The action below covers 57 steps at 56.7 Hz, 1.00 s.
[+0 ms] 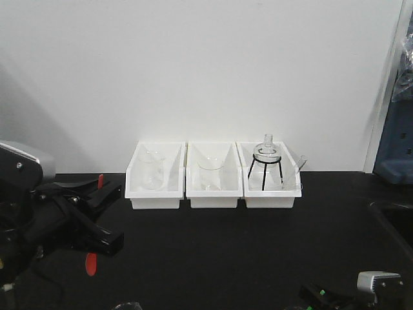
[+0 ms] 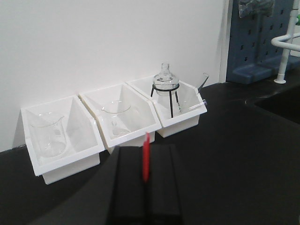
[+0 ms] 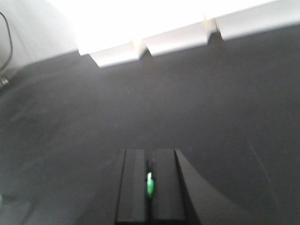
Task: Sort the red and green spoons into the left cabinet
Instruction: 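Lift the green spoon out of its beaker with the right gripper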
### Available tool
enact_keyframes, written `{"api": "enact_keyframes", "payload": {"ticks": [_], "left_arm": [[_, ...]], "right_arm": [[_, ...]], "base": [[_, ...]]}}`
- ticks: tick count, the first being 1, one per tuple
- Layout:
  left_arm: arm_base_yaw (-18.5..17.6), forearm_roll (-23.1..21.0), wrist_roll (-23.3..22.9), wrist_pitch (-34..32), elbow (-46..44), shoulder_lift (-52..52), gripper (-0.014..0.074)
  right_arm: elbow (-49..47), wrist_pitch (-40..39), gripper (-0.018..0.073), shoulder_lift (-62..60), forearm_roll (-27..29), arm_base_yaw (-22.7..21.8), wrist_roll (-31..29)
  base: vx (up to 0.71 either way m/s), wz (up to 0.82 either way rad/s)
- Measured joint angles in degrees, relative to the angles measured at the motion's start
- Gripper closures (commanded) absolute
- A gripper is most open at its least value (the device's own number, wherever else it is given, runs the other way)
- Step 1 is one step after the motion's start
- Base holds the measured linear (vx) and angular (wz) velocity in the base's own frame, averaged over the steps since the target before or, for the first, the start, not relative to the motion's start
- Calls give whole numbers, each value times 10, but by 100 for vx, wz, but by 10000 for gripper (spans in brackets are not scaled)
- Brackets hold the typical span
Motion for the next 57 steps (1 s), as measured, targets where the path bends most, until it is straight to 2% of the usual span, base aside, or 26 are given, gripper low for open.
{"api": "enact_keyframes", "payload": {"ticks": [18, 28, 35, 44, 49, 57], "left_arm": [[0, 0, 0, 0, 0, 0, 600], [0, 0, 0, 0, 0, -5, 600], [0, 0, 0, -11, 0, -20, 600], [14, 0, 1, -13, 15, -78, 600], [31, -3, 0, -4, 44, -124, 600], [55, -31, 0, 11, 114, -226, 600]], "right_arm": [[0, 24, 565, -154, -25, 0, 11], [-1, 110, 565, -292, -32, 0, 22], [-19, 206, 565, -392, -39, 0, 34], [-44, 315, 565, -478, -40, 0, 36], [-45, 341, 565, -504, -42, 0, 37], [-45, 354, 565, -523, -60, 0, 37]], "base": [[0, 0], [0, 0], [0, 0], [0, 0], [0, 0], [0, 0]]}}
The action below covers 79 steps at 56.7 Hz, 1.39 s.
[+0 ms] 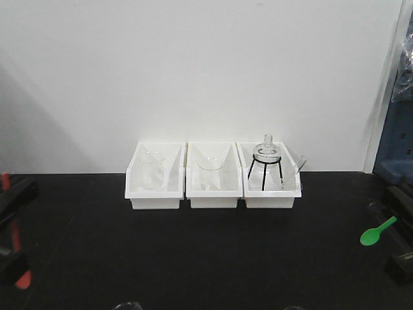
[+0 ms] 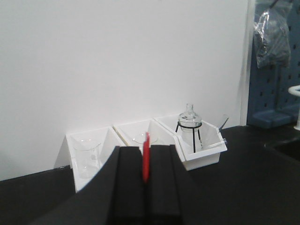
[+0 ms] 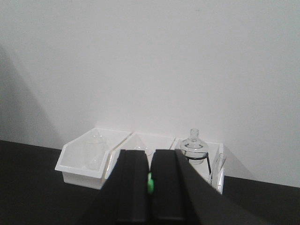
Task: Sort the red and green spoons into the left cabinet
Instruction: 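Lift the green spoon out of its beaker with the right gripper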
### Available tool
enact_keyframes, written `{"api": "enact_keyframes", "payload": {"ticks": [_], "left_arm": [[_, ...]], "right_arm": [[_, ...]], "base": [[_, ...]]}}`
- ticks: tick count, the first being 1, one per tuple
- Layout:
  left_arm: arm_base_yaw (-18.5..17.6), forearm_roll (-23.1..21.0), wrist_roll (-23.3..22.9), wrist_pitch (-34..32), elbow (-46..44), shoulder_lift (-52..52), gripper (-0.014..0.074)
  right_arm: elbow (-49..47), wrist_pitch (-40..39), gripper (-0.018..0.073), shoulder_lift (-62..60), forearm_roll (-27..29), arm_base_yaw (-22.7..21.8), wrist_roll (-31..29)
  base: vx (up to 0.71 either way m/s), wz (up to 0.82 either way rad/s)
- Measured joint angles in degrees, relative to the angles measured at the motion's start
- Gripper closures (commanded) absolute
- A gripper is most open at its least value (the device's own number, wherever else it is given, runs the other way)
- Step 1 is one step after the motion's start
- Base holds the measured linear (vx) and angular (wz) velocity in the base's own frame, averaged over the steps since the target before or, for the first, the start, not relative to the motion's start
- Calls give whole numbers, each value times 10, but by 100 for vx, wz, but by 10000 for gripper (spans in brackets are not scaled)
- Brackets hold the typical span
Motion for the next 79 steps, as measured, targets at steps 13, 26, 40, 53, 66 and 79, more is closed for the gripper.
{"api": "enact_keyframes", "payload": {"ticks": [13, 26, 40, 53, 66, 79], "left_arm": [[9, -17, 0, 41, 46, -142, 600], [9, -5, 0, 127, 46, -207, 600], [9, -2, 0, 157, 47, -215, 600], [9, -2, 0, 165, 47, -215, 600], [9, -2, 0, 165, 47, -215, 600], [9, -2, 0, 165, 47, -215, 600]], "right_arm": [[0, 4, 565, -3, -27, 0, 0], [0, 7, 565, -3, -34, 0, 0], [0, 8, 565, -3, -35, 0, 0], [0, 9, 565, -3, -35, 0, 0], [0, 9, 565, -3, -35, 0, 0], [0, 9, 565, -3, -35, 0, 0]], "base": [[0, 0], [0, 0], [0, 0], [0, 0], [0, 0], [0, 0]]}}
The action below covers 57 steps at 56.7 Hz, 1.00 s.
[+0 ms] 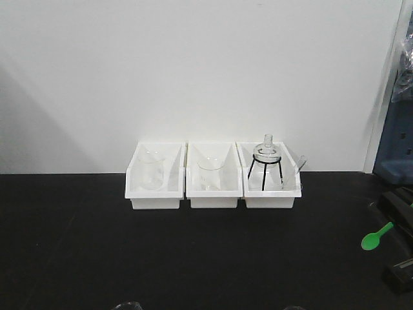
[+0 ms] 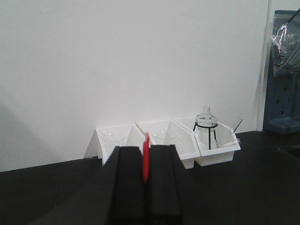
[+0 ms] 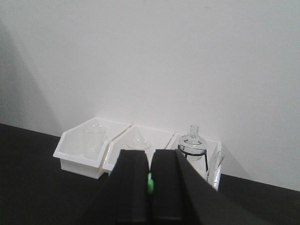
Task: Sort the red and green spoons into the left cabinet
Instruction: 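Lift the green spoon out of its beaker with the right gripper, then back away from the bench holding both spoons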
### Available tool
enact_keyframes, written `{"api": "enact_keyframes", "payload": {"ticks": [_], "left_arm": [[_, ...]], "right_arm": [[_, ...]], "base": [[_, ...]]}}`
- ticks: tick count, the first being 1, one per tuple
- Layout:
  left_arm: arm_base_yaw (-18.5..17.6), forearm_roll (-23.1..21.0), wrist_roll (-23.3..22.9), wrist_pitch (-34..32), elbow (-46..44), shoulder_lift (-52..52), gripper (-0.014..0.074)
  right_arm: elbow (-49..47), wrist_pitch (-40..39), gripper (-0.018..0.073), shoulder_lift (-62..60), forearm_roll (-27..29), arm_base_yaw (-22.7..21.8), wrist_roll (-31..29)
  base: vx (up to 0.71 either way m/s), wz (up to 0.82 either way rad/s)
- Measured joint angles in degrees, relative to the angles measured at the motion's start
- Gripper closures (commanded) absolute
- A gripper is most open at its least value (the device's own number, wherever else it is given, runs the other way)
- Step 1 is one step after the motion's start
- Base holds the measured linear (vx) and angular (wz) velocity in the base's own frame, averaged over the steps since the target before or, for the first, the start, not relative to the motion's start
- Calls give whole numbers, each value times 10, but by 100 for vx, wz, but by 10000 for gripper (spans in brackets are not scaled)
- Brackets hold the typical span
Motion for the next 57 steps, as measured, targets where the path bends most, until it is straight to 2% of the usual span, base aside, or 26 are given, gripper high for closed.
{"api": "enact_keyframes", "payload": {"ticks": [57], "left_arm": [[0, 0, 0, 0, 0, 0, 600]], "right_arm": [[0, 0, 565, 0, 0, 0, 0]], "base": [[-4, -1]]}}
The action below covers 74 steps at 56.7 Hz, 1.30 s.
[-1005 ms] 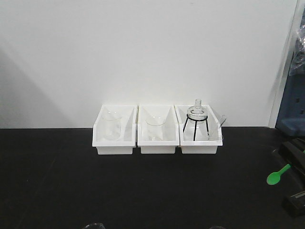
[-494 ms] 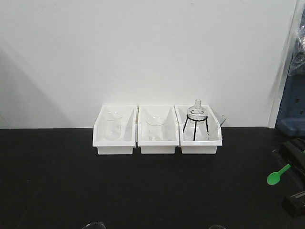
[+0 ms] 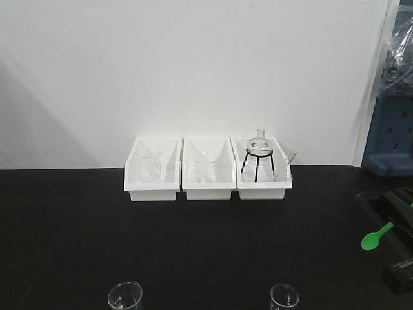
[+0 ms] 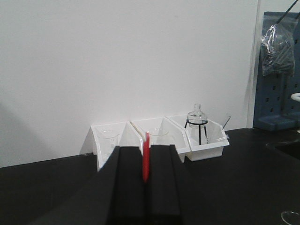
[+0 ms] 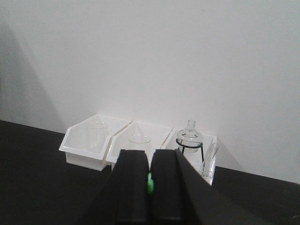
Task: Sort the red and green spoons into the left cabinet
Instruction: 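Back away from the bench holding both spoons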
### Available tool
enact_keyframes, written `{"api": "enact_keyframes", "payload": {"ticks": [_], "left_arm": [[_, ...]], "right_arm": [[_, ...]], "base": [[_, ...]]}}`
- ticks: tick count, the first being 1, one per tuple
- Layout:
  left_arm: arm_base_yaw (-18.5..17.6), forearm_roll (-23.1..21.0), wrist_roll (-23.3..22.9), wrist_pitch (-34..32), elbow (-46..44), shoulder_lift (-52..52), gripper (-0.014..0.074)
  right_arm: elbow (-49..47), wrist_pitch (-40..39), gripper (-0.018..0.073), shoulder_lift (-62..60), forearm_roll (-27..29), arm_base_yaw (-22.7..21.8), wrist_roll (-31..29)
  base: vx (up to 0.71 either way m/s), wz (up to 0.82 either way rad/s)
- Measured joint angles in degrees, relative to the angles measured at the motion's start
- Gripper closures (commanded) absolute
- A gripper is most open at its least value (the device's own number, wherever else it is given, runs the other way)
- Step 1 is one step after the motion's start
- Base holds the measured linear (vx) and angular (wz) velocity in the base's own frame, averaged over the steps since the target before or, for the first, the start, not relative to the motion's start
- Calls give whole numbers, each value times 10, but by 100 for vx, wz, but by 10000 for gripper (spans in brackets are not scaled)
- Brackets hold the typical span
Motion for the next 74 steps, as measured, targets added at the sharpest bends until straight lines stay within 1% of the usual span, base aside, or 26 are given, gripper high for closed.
{"api": "enact_keyframes", "payload": {"ticks": [50, 74], "left_arm": [[0, 0, 0, 0, 1, 0, 600], [0, 0, 0, 0, 1, 0, 600]], "right_arm": [[0, 0, 565, 0, 0, 0, 0], [0, 0, 565, 0, 0, 0, 0]], "base": [[-23, 3], [-25, 13]]}}
